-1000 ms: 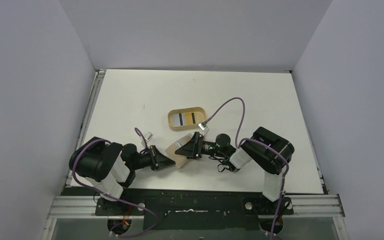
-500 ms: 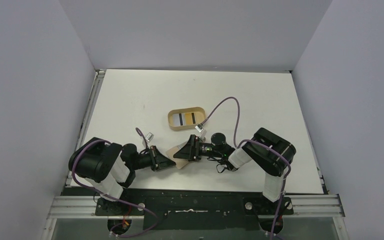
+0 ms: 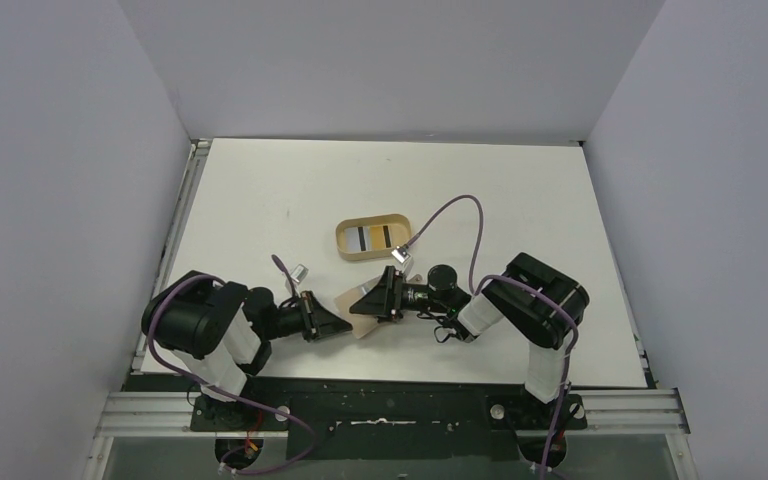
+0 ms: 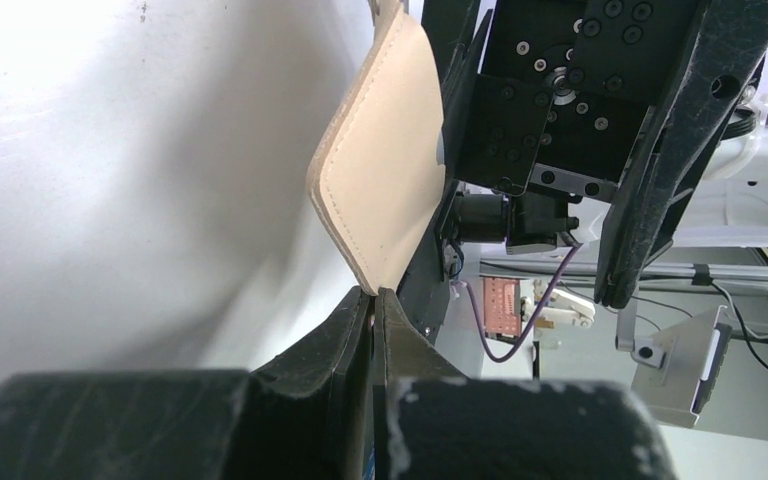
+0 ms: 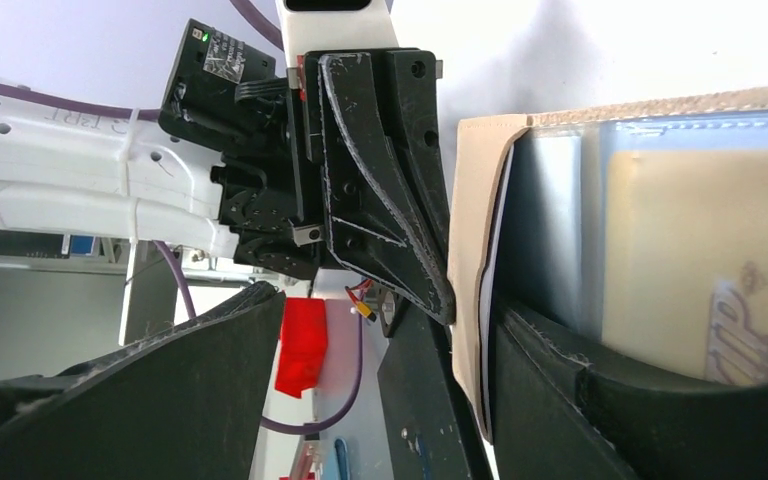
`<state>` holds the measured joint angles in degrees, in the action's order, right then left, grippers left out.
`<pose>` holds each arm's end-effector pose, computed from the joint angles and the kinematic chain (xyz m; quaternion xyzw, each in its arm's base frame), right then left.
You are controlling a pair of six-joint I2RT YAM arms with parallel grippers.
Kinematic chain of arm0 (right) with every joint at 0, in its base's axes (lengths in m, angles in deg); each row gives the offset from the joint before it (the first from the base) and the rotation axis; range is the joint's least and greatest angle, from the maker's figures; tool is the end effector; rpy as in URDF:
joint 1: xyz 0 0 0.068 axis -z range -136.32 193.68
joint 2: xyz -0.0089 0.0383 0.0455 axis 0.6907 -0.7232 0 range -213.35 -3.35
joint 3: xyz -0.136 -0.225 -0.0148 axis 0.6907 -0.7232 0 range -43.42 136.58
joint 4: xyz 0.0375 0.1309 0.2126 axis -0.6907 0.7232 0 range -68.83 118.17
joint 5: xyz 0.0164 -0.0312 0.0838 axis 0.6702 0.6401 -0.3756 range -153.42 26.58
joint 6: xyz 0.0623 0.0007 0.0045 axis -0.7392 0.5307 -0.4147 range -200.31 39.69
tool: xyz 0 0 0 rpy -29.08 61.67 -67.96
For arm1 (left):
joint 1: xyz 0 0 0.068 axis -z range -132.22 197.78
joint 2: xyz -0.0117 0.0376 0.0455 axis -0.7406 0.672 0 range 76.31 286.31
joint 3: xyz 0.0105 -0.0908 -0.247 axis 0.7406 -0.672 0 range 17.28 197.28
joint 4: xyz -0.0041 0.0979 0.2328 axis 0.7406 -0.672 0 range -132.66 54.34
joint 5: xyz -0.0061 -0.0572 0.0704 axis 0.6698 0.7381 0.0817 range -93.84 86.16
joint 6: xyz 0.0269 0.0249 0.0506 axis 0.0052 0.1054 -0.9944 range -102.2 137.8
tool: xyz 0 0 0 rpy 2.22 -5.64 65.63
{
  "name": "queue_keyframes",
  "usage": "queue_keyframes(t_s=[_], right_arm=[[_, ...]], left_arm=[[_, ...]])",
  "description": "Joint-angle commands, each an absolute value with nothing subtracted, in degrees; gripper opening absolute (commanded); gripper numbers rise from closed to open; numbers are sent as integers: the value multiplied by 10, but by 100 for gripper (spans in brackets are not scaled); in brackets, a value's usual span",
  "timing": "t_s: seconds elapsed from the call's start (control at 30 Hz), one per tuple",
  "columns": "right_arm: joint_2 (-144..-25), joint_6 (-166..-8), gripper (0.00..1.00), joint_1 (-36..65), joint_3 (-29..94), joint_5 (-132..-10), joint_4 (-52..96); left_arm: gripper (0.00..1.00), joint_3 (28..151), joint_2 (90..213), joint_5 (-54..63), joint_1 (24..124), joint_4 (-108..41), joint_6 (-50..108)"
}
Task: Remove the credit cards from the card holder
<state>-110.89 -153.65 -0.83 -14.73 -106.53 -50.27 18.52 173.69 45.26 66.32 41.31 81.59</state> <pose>0.1975 0.2397 0.1224 -0.0608 0.7371 0.6682 0.0804 0.1653 -0.0933 0.0906 -0.0630 0.7769 -0.6019 0.1740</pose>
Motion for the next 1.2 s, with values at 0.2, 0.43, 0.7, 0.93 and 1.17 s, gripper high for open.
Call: queue_keyframes(t_s=[0.2,0.43,0.7,0.93,1.17], right_arm=[[-1059,-1535,66,26,-175,-1117,-560],[-1045,-1535,66,42,-180,-1125,-554],[-1068,-1499,51,40,-176,-1111,-488],[-1078,-1483,28,43,-194,-1104,-469],[-981,-1390,0,83,-217,-1100,-286]], left_arm=[[0,192,1750,441,660,442,794],[0,194,1759,443,660,442,792],[0,195,1762,444,659,442,792],[0,193,1767,446,658,442,790],[0,195,1771,448,658,442,788]])
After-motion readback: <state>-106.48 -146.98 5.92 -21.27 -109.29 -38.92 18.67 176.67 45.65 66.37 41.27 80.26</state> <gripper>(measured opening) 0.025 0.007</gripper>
